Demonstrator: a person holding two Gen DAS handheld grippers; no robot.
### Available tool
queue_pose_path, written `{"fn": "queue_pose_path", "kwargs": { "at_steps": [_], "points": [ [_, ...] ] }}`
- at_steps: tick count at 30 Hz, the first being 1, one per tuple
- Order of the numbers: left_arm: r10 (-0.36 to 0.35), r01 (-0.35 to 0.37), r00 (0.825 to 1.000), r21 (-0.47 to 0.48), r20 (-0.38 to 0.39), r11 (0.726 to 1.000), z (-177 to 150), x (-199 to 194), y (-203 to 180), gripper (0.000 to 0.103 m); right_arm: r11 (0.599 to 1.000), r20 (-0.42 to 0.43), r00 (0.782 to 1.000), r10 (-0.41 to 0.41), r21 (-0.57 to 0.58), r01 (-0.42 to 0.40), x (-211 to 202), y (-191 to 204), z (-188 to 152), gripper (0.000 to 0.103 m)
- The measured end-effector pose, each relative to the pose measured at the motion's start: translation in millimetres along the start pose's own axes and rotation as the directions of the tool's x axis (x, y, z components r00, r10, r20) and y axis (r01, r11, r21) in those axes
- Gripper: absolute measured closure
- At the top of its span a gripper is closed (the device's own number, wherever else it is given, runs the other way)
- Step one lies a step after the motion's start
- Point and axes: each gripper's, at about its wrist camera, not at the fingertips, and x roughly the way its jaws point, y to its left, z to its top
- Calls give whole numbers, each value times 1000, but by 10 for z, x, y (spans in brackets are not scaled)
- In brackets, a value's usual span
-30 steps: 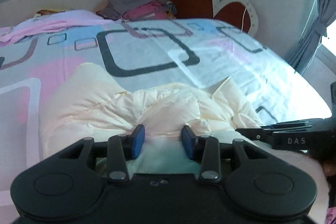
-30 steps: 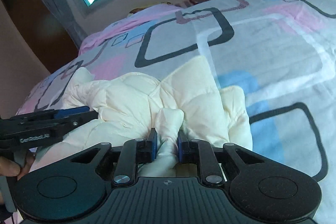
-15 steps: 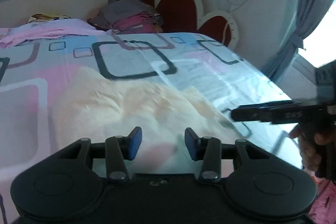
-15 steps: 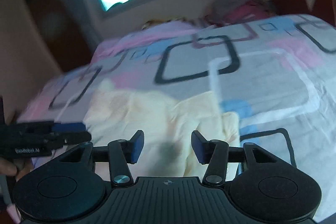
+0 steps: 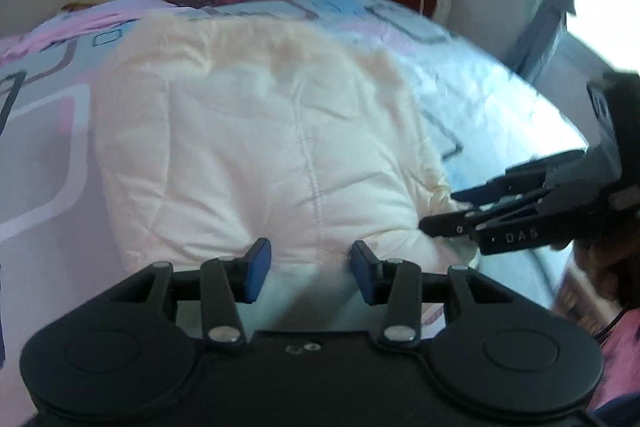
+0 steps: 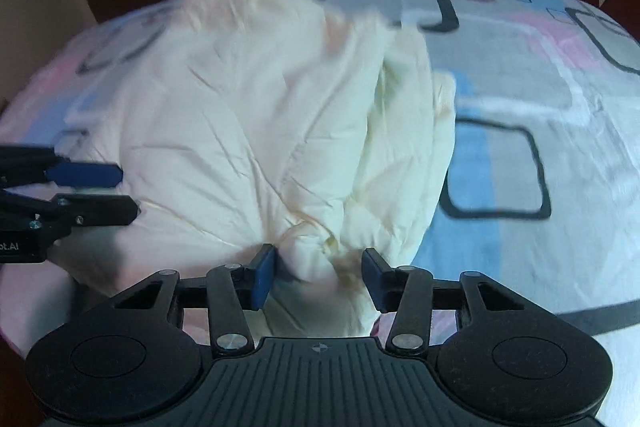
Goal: Fold large clothes
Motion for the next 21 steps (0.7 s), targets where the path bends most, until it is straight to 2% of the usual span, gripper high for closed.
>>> {"fn": "queue_pose_path", "kwargs": {
  "at_steps": [4,6,8,10,12,14,16,19,21],
  "points": [
    [-25,25,1000,-2,-19,1000,69,1,63,60,1000,-20,1000,22,13,-22,-98,-82,128,56],
    [-43,44,999,-41,15,998,138,-97,177,60,998,79,997,16,51,-20,-304,-181,240,56],
    [-8,15,996,-70,87,997,223,-215,337,56,996,196,981,-9,92,-9,-514,-250,430,56],
    [62,-46,987,-113,147,993,348,-264,533,55,994,283,959,1,102,-31,-599,-233,708,56],
    [131,-98,973,-174,189,980,536,-243,781,55,997,322,947,4,72,-29,-570,-104,1022,56],
    [171,-120,963,-234,211,965,725,-177,1005,55,999,326,945,19,25,-29,-440,85,1322,60],
    [166,-104,960,-265,226,959,930,-76,1166,55,999,303,952,40,-1,-41,-230,276,1607,74],
    [134,-76,961,-233,243,969,1187,110,1218,56,1000,260,965,22,-20,-17,110,471,1878,78],
    [95,-50,967,-188,235,981,1289,227,1221,56,1000,224,975,-10,-13,14,350,499,1960,78]
  ]
}}
